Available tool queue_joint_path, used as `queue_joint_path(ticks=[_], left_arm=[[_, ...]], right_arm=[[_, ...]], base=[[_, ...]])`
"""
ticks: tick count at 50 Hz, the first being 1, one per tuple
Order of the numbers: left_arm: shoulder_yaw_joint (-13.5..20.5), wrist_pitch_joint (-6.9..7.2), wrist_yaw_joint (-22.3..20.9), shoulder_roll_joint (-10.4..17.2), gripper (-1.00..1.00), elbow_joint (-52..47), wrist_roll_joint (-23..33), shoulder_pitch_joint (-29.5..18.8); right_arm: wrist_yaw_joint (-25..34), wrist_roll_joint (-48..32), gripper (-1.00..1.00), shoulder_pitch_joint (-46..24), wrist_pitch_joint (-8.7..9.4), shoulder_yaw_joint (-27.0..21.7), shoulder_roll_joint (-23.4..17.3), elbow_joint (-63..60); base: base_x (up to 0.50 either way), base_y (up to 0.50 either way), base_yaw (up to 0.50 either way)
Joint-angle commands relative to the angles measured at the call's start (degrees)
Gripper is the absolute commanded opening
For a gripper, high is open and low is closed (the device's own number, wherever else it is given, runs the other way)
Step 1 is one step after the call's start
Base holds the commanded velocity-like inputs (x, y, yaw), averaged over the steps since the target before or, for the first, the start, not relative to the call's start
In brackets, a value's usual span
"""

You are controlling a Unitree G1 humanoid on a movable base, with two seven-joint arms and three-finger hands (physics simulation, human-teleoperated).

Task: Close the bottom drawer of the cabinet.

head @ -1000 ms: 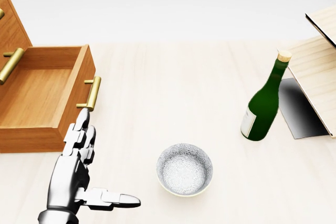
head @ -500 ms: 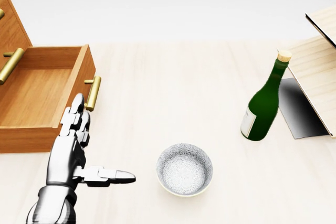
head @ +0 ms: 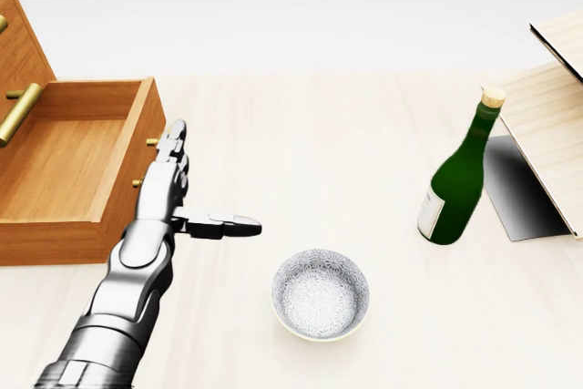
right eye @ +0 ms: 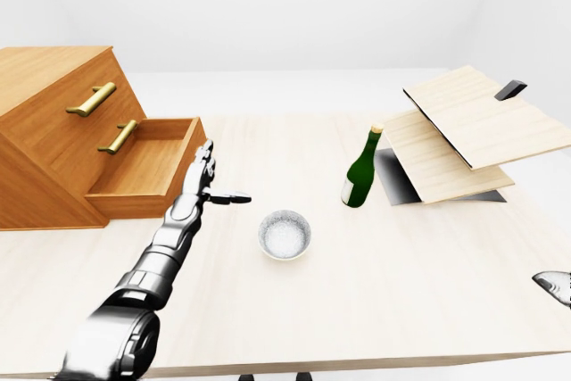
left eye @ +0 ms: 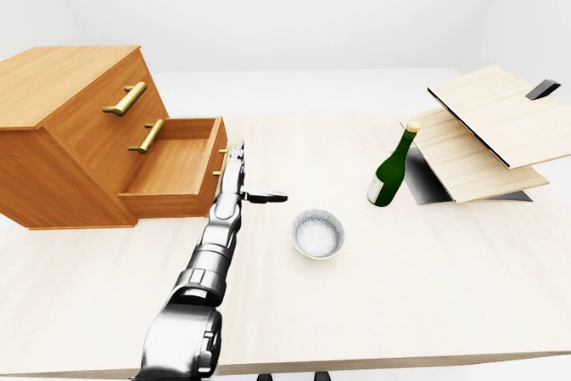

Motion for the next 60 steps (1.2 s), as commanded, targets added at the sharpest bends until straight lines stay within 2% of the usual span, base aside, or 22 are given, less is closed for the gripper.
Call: queue_joint_path(ticks=[1, 8, 14, 18, 23, 31, 36, 46, 60], left_arm=[[0.5, 0.0, -0.9, 0.0, 1.0, 9.5, -1.8, -10.7], [0.8, 0.0, 0.7, 0.8, 1.0, 20.2, 0.5, -18.0], [2.4, 0.0, 0.2, 0.7, 1.0, 24.1, 1.4, -19.6], [3.2, 0.0, 1.0, 1.0, 1.0, 25.6, 2.6, -19.1], [5.0, 0.0, 0.1, 1.6, 1.0, 26.3, 2.0, -19.8], [5.8, 0.0, -0.4, 2.0, 1.0, 26.7, 2.8, -18.7], [5.3, 0.0, -0.4, 2.1, 1.0, 26.8, 4.0, -17.4], [5.6, 0.0, 0.1, 2.1, 1.0, 27.4, 6.0, -15.6], [6.0, 0.0, -0.1, 2.0, 1.0, 27.5, 6.8, -14.9]], right_arm=[[1.1, -0.9, 1.0, -0.6, 0.0, 0.4, 1.0, 0.0], [1.0, -1.7, 1.0, -0.7, 0.0, 1.4, 1.2, 0.0], [1.0, -1.1, 1.0, -0.3, 0.0, 1.1, 1.1, 0.0], [0.7, -0.9, 1.0, -0.2, 0.0, 1.2, 0.8, 0.0], [1.9, -1.7, 1.0, -0.8, 0.0, 1.2, 1.9, 0.0], [1.3, -1.2, 1.0, -0.4, 0.0, 1.3, 1.4, 0.0], [1.0, -1.2, 1.0, -0.2, 0.0, 1.8, 1.1, 0.0], [-2.8, 2.1, 1.0, 1.0, 0.0, 1.8, -2.7, 0.0], [-0.8, 0.1, 1.0, 0.0, 0.0, 2.4, -0.9, 0.0]], base=[[0.0, 0.0, 0.0], [0.0, 0.0, 0.0], [0.0, 0.0, 0.0], [0.0, 0.0, 0.0], [0.0, 0.0, 0.0], [0.0, 0.0, 0.0], [0.0, 0.0, 0.0], [0.0, 0.0, 0.0], [0.0, 0.0, 0.0]])
